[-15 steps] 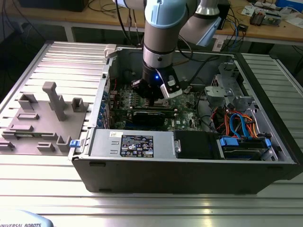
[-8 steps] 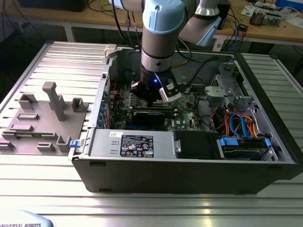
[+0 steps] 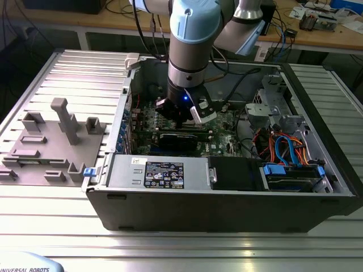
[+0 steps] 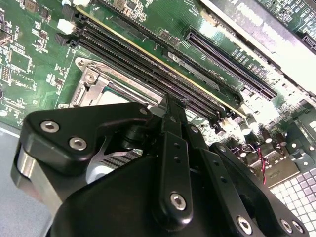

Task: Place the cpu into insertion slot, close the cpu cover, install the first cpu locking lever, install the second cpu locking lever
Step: 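Install the second cpu locking lever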

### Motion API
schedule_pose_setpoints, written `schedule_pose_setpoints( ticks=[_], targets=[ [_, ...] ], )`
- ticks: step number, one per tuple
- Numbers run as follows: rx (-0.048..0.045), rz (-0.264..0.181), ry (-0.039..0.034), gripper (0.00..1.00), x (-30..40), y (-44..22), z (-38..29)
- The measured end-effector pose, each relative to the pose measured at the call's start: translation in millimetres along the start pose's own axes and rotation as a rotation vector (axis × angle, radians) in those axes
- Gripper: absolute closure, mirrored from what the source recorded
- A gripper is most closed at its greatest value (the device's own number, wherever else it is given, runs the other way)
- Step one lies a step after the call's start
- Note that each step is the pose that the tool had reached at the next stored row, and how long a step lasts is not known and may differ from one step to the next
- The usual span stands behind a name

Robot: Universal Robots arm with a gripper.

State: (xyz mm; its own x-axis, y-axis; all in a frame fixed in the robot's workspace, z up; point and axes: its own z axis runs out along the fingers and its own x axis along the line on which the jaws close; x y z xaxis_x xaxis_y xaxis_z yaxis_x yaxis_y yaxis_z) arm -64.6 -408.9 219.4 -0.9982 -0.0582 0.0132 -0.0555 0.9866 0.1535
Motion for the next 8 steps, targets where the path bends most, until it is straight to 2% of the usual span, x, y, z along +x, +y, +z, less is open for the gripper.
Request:
schedule_pose_setpoints(
  ticks=[8],
  targets=[
    [-0.0024,0.000,-0.0002,0.89,0.1,-0.3,0.2]
  ],
)
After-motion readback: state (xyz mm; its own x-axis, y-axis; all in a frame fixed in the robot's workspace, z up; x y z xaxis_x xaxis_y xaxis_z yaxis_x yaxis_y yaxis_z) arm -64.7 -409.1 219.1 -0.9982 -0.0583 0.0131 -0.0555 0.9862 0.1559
